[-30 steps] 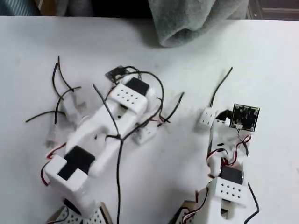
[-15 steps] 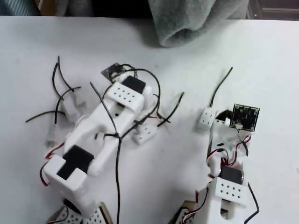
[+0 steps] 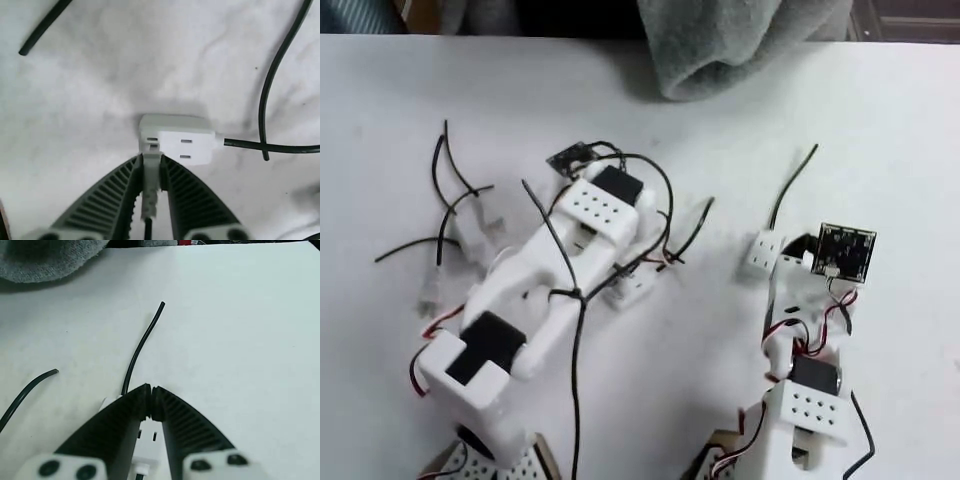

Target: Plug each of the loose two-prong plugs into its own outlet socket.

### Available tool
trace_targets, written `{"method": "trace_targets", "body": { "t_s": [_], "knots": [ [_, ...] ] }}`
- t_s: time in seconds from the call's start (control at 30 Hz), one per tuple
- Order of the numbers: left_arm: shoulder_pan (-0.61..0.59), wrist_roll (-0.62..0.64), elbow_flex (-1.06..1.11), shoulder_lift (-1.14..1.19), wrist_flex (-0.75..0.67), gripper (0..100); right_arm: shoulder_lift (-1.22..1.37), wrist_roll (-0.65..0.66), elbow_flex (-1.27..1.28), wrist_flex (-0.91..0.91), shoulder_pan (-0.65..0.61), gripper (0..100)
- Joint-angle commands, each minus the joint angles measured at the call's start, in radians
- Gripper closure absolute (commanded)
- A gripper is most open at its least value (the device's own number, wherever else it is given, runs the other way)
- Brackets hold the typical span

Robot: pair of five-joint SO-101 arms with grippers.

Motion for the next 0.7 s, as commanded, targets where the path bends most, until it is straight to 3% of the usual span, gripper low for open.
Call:
{"method": "trace_targets", "body": {
  "t_s": [0.0,0.67],
  "knots": [
    [-0.035,0.011,0.000,0.013,0.006,98,0.001,-0.008,-0.003,-0.022,0.010,97.8],
    [-0.064,0.008,0.005,0.015,-0.029,98,0.001,-0.008,-0.003,-0.022,0.010,97.8]
  ]
}}
